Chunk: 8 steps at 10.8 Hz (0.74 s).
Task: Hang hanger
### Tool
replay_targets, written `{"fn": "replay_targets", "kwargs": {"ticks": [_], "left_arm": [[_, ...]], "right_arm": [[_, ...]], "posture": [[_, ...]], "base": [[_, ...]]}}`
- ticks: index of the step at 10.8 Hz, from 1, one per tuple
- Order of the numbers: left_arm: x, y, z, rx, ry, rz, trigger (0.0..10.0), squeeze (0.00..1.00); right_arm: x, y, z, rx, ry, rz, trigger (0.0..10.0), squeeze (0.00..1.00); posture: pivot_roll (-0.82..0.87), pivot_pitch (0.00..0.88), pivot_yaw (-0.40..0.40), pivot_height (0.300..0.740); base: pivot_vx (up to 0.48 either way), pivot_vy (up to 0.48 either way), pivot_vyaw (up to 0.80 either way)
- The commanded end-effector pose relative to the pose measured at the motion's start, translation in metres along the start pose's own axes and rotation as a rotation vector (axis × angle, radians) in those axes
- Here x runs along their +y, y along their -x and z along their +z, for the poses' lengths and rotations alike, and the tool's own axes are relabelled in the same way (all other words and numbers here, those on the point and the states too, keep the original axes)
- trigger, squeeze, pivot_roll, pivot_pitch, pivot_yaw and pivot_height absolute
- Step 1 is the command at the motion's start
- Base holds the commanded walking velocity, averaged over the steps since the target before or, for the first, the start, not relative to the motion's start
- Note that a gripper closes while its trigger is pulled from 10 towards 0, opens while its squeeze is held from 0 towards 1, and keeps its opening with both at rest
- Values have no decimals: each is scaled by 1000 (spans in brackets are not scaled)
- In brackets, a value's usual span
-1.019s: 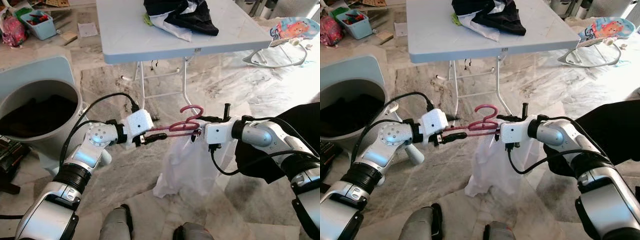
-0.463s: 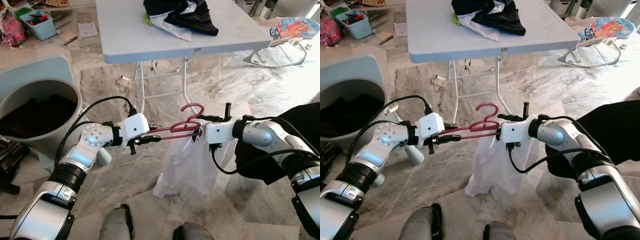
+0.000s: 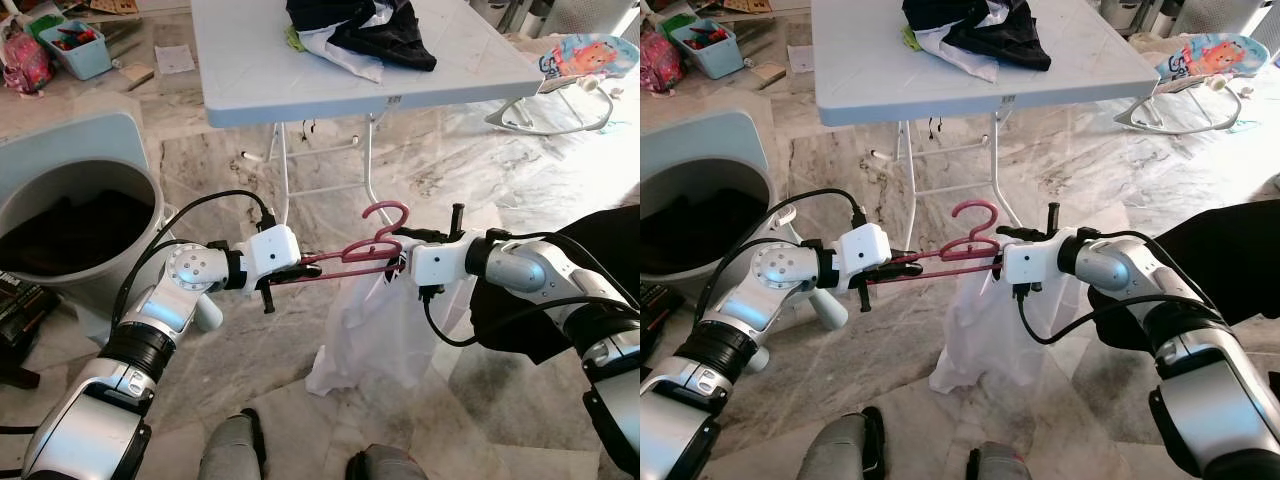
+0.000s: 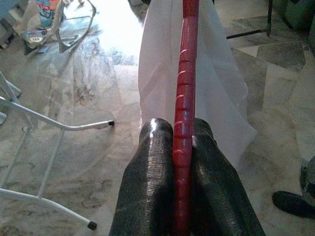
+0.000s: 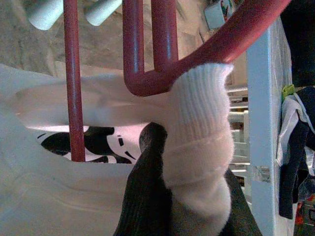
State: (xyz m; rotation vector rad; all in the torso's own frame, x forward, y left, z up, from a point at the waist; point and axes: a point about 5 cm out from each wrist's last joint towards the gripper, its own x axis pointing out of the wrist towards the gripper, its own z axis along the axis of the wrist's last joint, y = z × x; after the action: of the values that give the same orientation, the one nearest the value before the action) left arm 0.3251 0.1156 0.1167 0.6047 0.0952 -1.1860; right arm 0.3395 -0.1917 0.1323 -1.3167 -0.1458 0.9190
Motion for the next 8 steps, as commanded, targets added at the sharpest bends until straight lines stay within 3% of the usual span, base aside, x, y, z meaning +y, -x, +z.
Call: {"fn": "replay_targets", "kwargs": {"ticks": [1,3,4,5,7,8], "left_arm": [[2,-2,2,3,-3,0,0,0],[1,-3,1,0,2,-1,0,0],[0,-3,0,-9,22,9,0,0],[-2,-3,-1,-29,59,26,0,0],[-1,-3,-2,-55,107,70,0,0],[-1,-2,0,-83,134,106,0,0]], "right_arm": [[-12,-2,6,-35,32,-30,10000,0],[-12,-2,6,-38,32,-32,10000,0],[-11,-2,5,-41,1,-28,10000,388],[-13,-1,4,-41,-35,-33,10000,1000],[-14,-1,3,-49,-87,-15,10000,1000],[-14,-4,2,-54,-188,27,10000,1000]], "posture": [[-85,97,-47,740],[-85,95,-47,740],[-85,95,-46,740],[-85,92,-46,740],[-83,102,-50,740],[-77,97,-53,740]], "base": [[0,0,0],[0,0,0],[0,0,0],[0,0,0],[0,0,0],[0,0,0]]}}
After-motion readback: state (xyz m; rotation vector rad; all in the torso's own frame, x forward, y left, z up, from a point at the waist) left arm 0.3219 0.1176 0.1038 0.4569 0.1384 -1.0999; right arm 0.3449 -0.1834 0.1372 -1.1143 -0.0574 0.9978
